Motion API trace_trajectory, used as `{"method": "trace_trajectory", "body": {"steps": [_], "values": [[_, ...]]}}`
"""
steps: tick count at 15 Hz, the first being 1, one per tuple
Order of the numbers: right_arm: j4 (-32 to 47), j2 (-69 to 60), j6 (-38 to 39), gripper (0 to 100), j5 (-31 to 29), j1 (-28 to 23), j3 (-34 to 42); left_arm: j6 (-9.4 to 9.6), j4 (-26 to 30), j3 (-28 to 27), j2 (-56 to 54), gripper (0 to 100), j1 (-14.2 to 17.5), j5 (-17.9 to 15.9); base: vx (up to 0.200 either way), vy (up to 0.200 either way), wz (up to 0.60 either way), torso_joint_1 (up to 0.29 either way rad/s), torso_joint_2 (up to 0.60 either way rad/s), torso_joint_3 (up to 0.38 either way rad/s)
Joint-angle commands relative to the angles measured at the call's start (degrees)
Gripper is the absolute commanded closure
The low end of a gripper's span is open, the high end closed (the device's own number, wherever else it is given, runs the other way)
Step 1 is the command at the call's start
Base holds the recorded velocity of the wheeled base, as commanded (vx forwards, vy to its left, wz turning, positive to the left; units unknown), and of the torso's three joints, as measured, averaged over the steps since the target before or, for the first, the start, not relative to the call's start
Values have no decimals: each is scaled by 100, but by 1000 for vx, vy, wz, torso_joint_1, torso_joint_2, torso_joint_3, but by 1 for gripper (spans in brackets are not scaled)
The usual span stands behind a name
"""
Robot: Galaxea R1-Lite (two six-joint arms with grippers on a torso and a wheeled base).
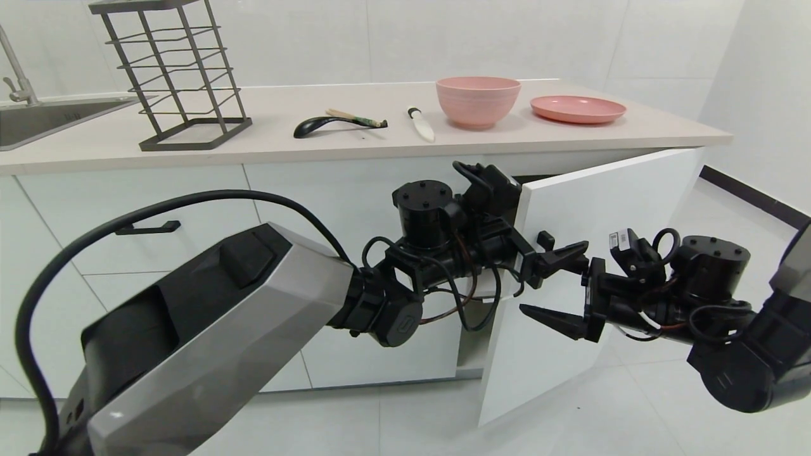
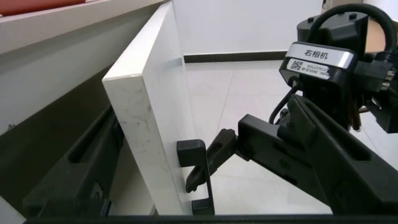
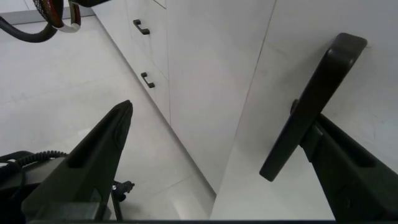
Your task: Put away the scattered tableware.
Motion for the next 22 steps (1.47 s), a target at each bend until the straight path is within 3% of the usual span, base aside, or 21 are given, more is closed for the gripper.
{"method": "trace_trajectory", "body": {"steps": [1,11,14,16,22], "values": [[-1,101,19,0,-145,-220,-8,-1,19,17,63,0,-38,-58,0,0,0,0,0,0],[-10,154,1,0,-136,-712,132,-9,10,-1,178,0,-143,-32,0,0,0,0,0,0],[-62,-242,-25,0,-145,-703,703,-9,37,-1,213,0,-187,3,0,0,0,0,0,0],[-89,-919,-113,0,-145,-738,1204,-9,28,-18,301,0,-249,240,0,0,0,0,0,0],[-62,-2483,-368,0,-145,-1415,2743,-1,-7,-62,301,0,-231,592,0,0,0,0,0,0]]}}
